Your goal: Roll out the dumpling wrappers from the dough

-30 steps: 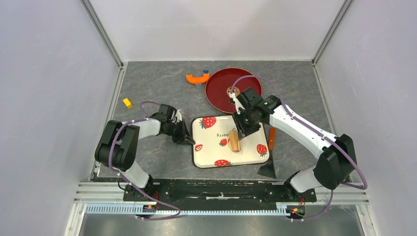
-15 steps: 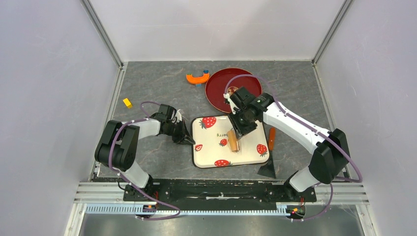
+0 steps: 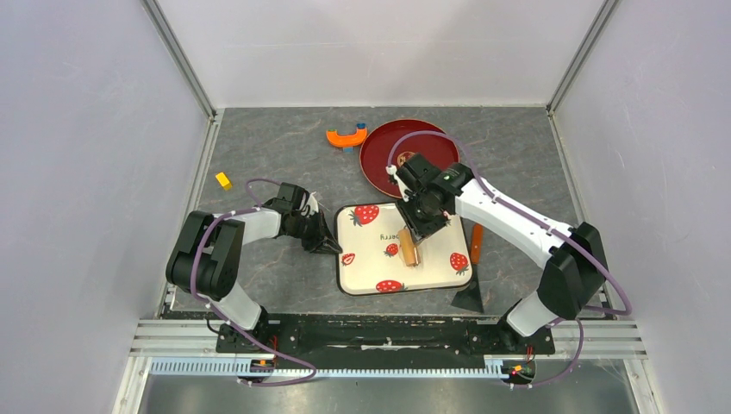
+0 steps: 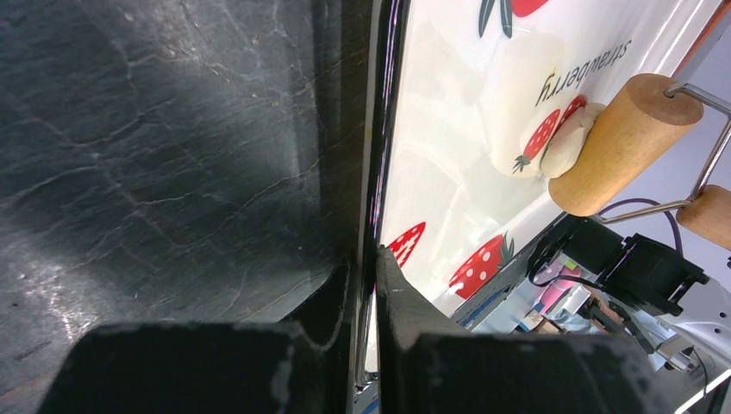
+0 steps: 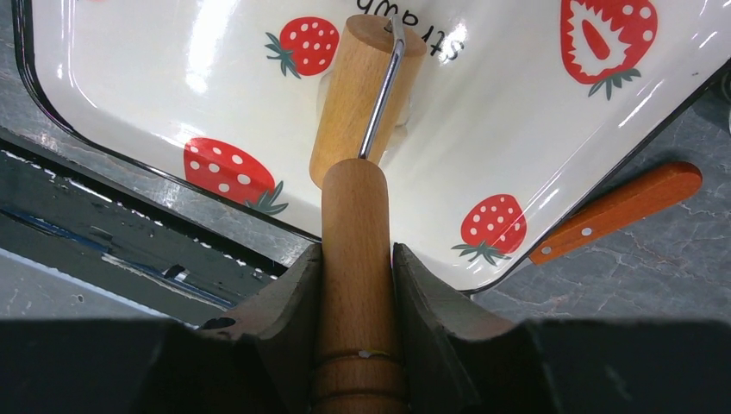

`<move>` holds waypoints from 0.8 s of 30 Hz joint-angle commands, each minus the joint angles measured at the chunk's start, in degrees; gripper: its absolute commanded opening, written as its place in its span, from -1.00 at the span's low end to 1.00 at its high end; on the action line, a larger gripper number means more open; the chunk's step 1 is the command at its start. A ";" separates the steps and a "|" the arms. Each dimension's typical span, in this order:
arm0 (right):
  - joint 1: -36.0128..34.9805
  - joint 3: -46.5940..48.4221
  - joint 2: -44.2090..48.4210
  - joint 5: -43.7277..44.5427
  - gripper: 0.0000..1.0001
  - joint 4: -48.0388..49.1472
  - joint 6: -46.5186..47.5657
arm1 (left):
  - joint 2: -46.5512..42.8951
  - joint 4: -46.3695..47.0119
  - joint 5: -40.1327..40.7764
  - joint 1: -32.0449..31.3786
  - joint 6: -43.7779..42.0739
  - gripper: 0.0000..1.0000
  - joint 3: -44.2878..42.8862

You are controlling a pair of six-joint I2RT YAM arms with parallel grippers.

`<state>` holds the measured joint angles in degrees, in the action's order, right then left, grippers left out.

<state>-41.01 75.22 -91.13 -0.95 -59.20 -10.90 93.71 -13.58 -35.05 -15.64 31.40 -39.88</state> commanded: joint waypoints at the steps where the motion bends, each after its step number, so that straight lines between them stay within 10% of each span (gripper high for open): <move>1: -0.29 -7.46 -9.97 13.20 -1.00 0.84 2.59 | 3.63 -1.80 10.97 -0.65 0.09 -0.96 3.31; 24: -0.82 -6.36 -17.96 14.27 -1.00 1.59 4.97 | 3.94 -1.80 10.79 -0.65 -0.23 -0.96 3.20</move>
<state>-42.65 77.95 -94.32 1.32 -60.93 -9.47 93.71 -13.47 -35.09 -15.59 31.66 -39.79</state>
